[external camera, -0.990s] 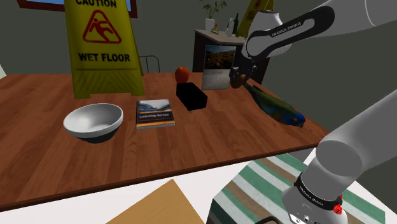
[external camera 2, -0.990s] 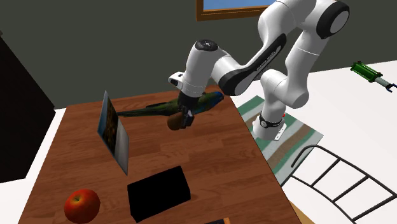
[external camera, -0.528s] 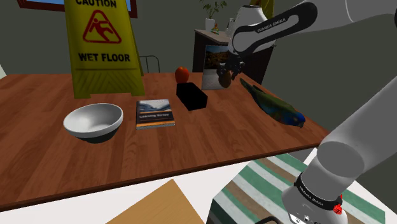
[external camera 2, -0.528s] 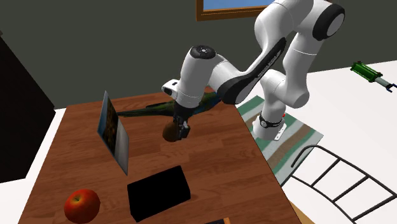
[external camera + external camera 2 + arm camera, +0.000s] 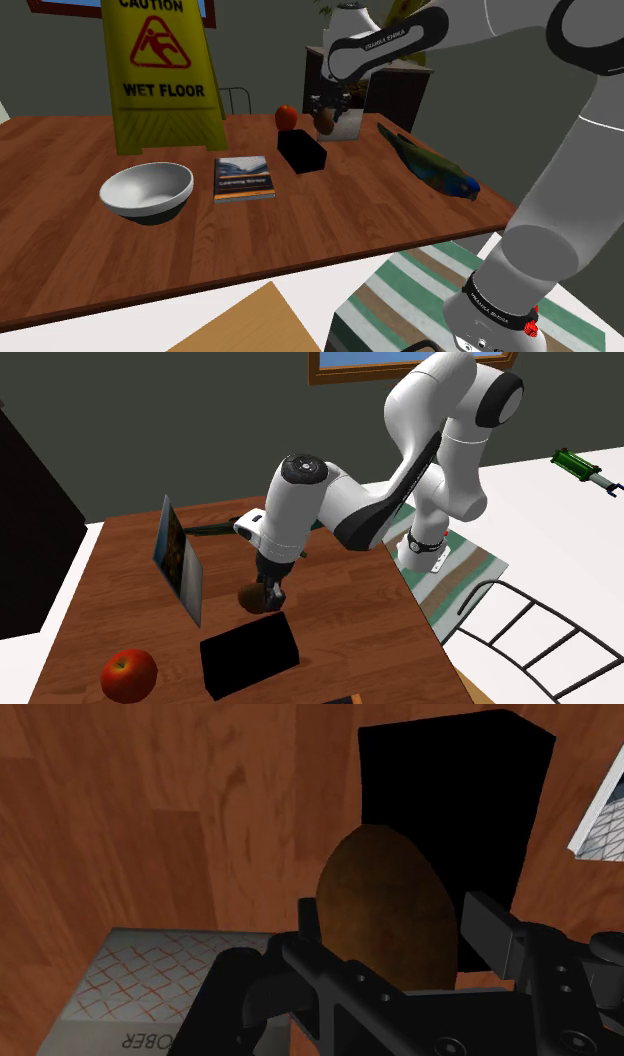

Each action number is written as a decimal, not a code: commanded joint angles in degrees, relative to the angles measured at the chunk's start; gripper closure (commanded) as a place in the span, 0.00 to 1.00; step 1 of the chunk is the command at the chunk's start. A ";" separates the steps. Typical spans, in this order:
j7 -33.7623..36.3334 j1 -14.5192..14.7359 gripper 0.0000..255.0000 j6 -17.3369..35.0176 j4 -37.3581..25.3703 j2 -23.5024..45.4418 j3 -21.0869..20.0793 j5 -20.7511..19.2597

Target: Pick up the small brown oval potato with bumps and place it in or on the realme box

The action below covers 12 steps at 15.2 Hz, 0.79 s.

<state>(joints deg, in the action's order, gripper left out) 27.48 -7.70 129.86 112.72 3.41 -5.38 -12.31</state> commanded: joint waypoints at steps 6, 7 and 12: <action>5.95 3.97 1.00 -5.67 -16.80 12.38 -2.00 -2.76; 6.13 3.99 1.00 -4.98 -16.27 12.55 -1.94 -2.89; 7.07 4.02 1.00 -1.63 -13.86 13.58 -1.71 -3.59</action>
<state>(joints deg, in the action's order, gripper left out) 34.30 -3.72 127.46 98.41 16.67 -7.14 -15.71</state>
